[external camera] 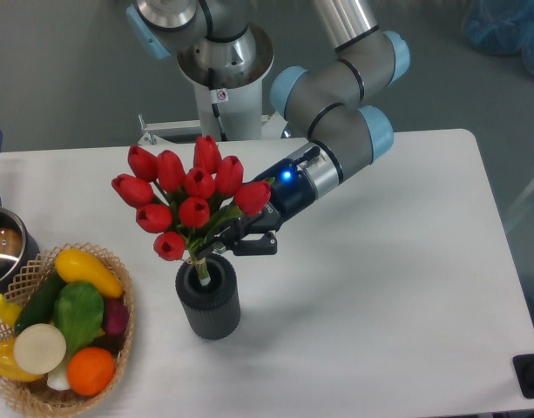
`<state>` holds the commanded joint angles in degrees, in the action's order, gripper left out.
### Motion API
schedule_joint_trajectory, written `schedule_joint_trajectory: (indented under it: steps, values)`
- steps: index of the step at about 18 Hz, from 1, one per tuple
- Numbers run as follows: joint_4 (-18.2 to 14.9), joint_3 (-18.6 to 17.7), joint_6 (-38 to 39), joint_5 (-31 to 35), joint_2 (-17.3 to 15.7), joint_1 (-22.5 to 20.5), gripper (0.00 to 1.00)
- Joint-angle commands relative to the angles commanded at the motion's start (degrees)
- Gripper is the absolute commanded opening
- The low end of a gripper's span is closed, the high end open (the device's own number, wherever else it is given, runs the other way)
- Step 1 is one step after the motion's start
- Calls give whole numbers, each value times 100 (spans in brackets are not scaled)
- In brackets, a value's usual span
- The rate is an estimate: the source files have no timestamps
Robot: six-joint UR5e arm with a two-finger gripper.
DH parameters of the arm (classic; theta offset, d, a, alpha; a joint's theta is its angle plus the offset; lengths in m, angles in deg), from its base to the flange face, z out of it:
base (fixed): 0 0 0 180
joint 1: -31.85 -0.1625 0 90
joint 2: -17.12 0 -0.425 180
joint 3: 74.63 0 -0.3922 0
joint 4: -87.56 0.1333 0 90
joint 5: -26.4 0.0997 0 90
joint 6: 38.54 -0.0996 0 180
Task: Insert the flowers into the vase
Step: 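Lower the tulip stems into the black vase opening, then push the tulips deeper into the vase and settle them upright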
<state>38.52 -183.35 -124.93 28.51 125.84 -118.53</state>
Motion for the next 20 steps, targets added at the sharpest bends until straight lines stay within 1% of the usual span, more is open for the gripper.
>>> schedule_joint_trajectory:
  steps: [5, 10, 12, 16, 20]
  values:
    - [0, -62, -44, 0, 61, 0, 19]
    - [9, -79, -44, 9, 272, -26, 19]
    - [9, -79, -184, 9, 369, -44, 19]
    - [9, -202, -536, 9, 466, -70, 19]
    - [9, -237, -615, 9, 518, -79, 19]
